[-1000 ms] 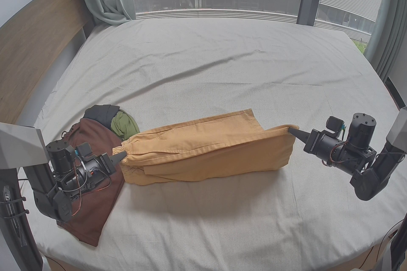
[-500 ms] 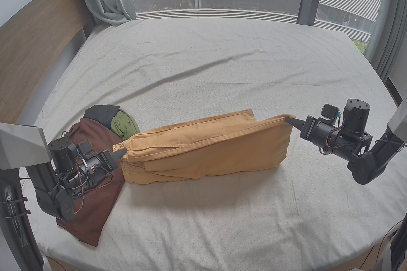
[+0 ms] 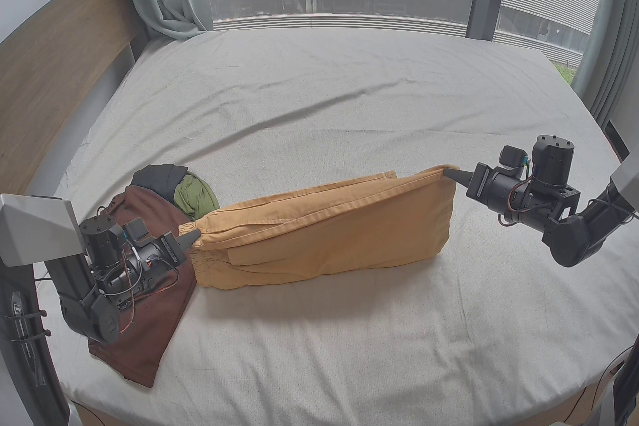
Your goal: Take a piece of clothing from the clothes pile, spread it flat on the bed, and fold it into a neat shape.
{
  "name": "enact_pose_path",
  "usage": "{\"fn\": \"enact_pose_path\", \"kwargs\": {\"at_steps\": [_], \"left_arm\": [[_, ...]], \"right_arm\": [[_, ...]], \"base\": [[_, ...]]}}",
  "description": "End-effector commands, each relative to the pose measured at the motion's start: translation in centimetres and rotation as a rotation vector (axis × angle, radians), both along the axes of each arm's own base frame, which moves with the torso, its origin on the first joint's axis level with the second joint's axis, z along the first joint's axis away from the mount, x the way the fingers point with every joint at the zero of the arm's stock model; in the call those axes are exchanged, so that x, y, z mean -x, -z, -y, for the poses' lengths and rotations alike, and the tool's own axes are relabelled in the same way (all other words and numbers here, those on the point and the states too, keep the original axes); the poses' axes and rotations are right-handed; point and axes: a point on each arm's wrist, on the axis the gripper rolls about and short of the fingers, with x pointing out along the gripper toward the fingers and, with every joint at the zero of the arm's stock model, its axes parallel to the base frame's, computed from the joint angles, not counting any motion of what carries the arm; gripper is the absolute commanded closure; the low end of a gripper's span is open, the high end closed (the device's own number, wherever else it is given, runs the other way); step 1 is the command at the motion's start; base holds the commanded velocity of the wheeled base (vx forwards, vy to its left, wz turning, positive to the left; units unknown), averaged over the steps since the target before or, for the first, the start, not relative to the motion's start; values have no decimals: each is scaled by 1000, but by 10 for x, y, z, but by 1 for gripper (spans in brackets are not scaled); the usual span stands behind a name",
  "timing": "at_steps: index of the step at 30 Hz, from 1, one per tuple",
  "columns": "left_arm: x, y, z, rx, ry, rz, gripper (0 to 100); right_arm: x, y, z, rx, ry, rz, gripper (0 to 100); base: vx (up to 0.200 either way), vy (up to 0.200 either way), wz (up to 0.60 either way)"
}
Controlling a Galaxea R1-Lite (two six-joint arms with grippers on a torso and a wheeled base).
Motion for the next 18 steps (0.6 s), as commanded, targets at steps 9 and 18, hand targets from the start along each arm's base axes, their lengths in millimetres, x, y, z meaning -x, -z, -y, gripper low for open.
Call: {"fn": "enact_pose_path", "kwargs": {"at_steps": [9,18], "left_arm": [[-6,4,1,-2,-16,2,100],[-14,10,1,-4,-18,8,100]], "right_arm": [[-10,-9,-3,-2,-2,11,100],[-28,9,-4,6,6,-29,100]], "base": [[0,0,0],[0,0,0]]}}
